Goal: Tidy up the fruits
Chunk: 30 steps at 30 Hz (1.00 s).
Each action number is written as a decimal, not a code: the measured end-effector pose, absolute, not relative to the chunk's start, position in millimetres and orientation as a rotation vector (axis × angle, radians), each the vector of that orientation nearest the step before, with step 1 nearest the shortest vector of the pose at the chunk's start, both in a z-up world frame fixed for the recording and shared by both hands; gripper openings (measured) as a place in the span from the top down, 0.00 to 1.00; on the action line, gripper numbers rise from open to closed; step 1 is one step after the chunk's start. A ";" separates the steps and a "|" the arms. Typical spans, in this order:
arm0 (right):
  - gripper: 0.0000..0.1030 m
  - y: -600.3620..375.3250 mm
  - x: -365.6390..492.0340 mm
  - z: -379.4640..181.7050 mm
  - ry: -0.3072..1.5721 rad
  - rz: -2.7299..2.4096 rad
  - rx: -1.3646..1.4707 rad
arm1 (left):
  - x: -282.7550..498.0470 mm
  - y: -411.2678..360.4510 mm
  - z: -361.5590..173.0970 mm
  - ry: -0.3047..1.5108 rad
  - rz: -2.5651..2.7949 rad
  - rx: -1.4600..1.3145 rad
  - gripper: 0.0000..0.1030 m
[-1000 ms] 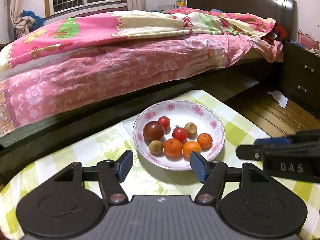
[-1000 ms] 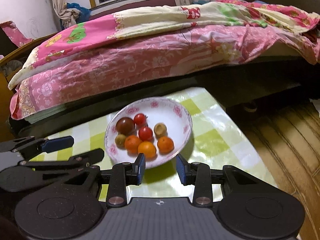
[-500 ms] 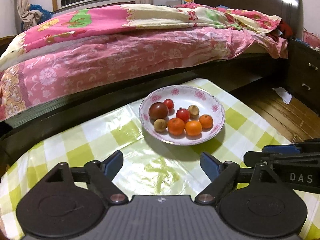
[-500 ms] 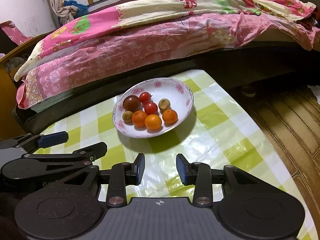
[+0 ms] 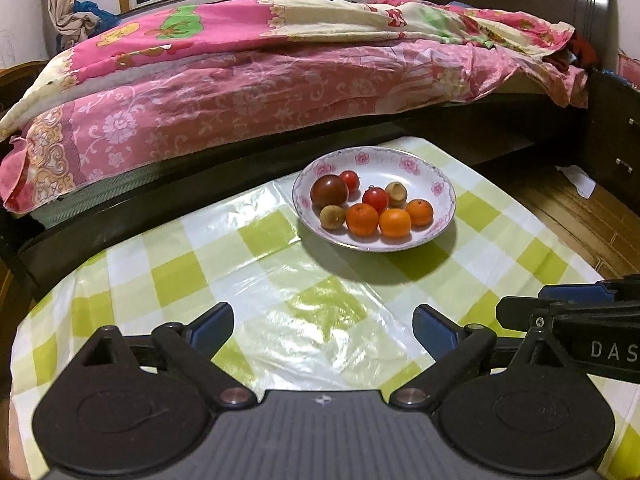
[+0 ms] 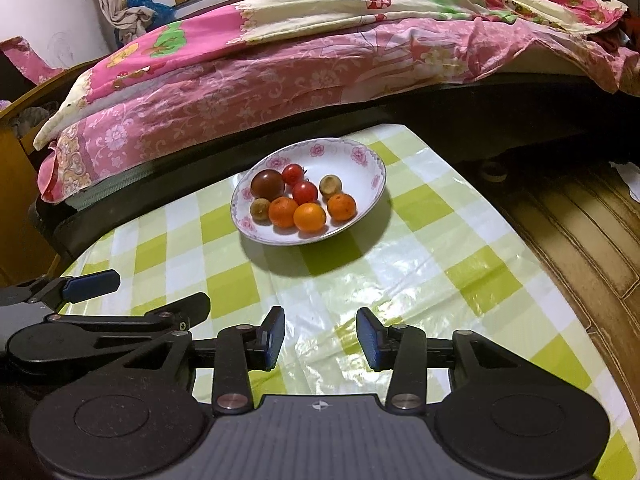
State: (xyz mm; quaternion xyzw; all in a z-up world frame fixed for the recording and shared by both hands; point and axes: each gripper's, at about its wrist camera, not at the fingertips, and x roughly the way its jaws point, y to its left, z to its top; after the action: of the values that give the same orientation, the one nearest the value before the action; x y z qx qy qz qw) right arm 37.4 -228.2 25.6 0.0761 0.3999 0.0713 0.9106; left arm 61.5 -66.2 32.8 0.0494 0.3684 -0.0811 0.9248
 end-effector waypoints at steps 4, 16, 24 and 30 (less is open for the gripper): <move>0.64 -227.5 30.9 26.6 0.825 0.146 0.160 | 55.0 -64.7 34.8 0.753 -0.165 0.096 0.00; 0.64 -224.1 9.3 24.7 0.832 0.137 0.163 | 34.8 -62.5 34.0 0.765 -0.160 0.096 0.00; 0.64 -219.9 -4.4 21.0 0.849 0.140 0.159 | 23.4 -61.2 33.7 0.772 -0.142 0.103 0.00; 0.64 -216.2 -11.0 21.0 0.852 0.147 0.155 | 15.6 -61.1 35.2 0.765 -0.122 0.115 0.00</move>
State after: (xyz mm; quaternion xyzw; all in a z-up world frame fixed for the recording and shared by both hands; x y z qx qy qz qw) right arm -11.0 -216.2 21.0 0.0752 0.4126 0.0709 0.9050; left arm 15.6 -61.1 35.2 0.0561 0.3730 -0.0594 0.9242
